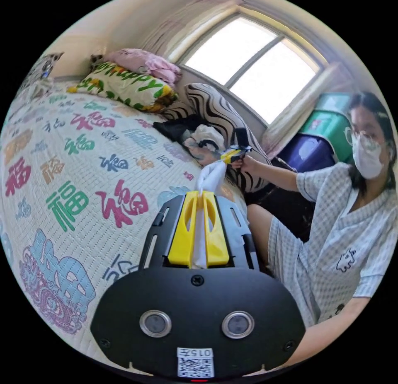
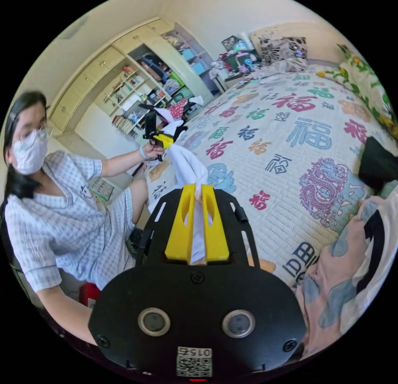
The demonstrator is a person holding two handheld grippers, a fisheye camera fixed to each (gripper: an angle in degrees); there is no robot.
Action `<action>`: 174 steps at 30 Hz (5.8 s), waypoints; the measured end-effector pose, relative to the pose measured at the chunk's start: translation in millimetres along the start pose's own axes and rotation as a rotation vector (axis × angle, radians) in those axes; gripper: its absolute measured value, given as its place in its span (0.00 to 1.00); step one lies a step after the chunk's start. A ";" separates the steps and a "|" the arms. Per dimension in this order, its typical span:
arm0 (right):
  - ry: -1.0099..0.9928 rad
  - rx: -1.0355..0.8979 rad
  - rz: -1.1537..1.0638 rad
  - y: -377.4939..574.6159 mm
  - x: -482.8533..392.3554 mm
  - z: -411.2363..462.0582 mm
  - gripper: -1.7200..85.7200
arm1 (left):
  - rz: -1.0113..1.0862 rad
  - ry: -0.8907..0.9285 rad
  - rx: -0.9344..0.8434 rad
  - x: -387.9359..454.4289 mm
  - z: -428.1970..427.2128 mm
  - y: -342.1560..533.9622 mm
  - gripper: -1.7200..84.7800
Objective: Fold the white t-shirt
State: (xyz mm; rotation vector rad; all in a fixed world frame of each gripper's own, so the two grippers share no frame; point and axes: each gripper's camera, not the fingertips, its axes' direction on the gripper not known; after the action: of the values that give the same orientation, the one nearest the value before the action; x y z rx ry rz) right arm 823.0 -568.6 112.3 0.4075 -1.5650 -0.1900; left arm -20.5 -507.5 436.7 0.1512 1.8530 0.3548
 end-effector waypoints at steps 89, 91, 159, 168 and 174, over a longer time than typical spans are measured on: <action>-0.259 0.025 0.447 215.4 29.7 52.3 0.20 | -0.546 0.112 0.083 -31.6 -0.1 185.3 0.18; -0.305 0.038 0.447 210.2 36.3 63.9 0.18 | -0.548 0.161 0.092 -34.4 17.1 178.6 0.18; 0.017 -0.319 0.343 175.0 33.3 204.5 0.01 | -0.172 -0.313 -0.214 260.0 207.3 46.1 0.04; -0.140 -0.172 0.406 170.9 60.4 184.3 0.03 | -0.046 -0.411 -0.509 256.7 246.6 64.6 0.09; -0.183 0.024 0.459 168.7 93.9 167.0 0.11 | -0.058 -0.221 -0.416 256.3 162.1 61.8 0.10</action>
State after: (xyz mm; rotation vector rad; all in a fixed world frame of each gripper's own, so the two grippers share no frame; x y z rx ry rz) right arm 635.2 -470.2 254.6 0.0416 -1.7990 0.1508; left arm 49.7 -350.2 179.5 -0.1430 1.5275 0.6479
